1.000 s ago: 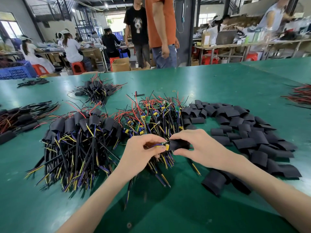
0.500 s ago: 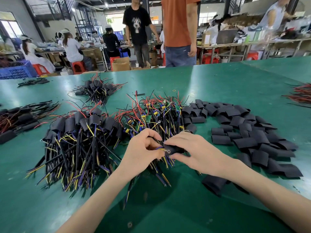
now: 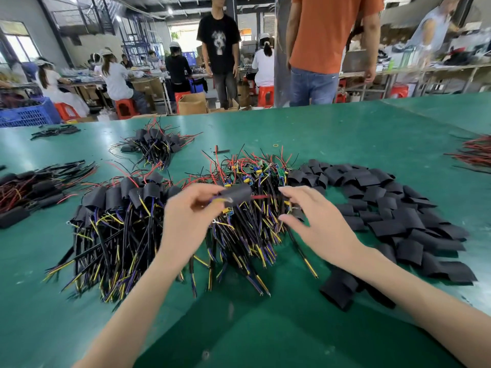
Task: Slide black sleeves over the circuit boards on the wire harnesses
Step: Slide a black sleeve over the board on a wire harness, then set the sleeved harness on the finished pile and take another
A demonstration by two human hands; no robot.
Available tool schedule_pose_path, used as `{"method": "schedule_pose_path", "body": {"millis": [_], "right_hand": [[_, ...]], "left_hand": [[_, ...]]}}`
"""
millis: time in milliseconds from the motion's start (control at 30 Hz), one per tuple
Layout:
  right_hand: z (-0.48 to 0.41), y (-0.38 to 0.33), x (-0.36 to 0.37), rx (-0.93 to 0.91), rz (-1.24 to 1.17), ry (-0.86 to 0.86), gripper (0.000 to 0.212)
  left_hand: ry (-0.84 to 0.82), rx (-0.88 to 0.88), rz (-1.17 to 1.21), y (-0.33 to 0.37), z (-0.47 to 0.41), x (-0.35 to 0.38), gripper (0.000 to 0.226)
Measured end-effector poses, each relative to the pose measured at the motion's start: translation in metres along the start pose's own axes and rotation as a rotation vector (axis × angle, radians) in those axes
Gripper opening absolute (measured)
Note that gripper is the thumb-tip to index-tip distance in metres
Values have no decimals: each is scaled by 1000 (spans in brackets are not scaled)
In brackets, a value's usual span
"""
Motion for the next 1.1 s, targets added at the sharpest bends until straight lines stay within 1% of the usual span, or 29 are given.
{"method": "schedule_pose_path", "body": {"millis": [67, 100, 167, 200, 233, 267, 333, 400, 500, 533, 600, 667, 767, 833, 900, 967, 1033, 1067, 1100], "right_hand": [[-2, 9, -2, 84, 69, 44, 29], [-2, 13, -2, 118, 98, 34, 23], [-2, 19, 1, 202, 103, -55, 21], [0, 21, 4, 253, 88, -117, 22], [1, 22, 8, 297, 73, -174, 24], [3, 22, 12, 327, 58, -217, 25], [5, 23, 20, 362, 15, -251, 25], [5, 24, 22, 383, -10, -257, 27], [1, 28, 20, 424, -40, -270, 27], [0, 30, 18, 457, -83, -273, 26], [-1, 33, 14, 554, -247, -294, 25], [0, 32, 12, 644, -420, -358, 29], [0, 24, 11, 721, -671, -422, 32], [-2, 18, 10, 755, -866, -381, 30], [-5, 12, 6, 730, -1147, -299, 33], [-9, 7, -1, 653, -1400, -221, 39], [-11, 3, -9, 567, -1561, -207, 40], [-12, 1, -12, 524, -1616, -233, 40], [-12, -1, -14, 481, -1658, -284, 39]], "left_hand": [[264, 66, -75, 1, -7, -21, 26], [401, 114, -153, 0, -9, -32, 25], [607, 173, -369, -7, -13, -51, 35], [650, 155, -486, -12, -14, -57, 42], [646, 117, -600, -19, -16, -61, 47], [601, 66, -702, -25, -18, -63, 50], [470, -60, -843, -36, -21, -61, 46], [397, -153, -889, -41, -20, -57, 41], [369, -223, -883, -38, -20, -54, 40], [366, -242, -880, -36, -20, -53, 40], [379, -252, -891, -31, -17, -49, 40], [409, -185, -914, -23, -13, -44, 41], [452, 28, -921, -9, -5, -32, 49], [458, 181, -881, -2, 1, -21, 47], [444, 300, -799, 5, 7, -10, 40], [389, 398, -681, 10, 10, -1, 34], [271, 446, -511, 11, 13, 6, 29], [193, 415, -401, 11, 14, 8, 26], [111, 335, -285, 10, 14, 10, 24]]}}
Point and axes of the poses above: each hand's wrist, its own z-axis away from the middle knuckle, its own x-axis out of the palm, y = z × x, the point moved 3 cm from there along -z, towards the middle knuckle, and after that the axes turned 9 degrees about -z, right-handed, at the moved point
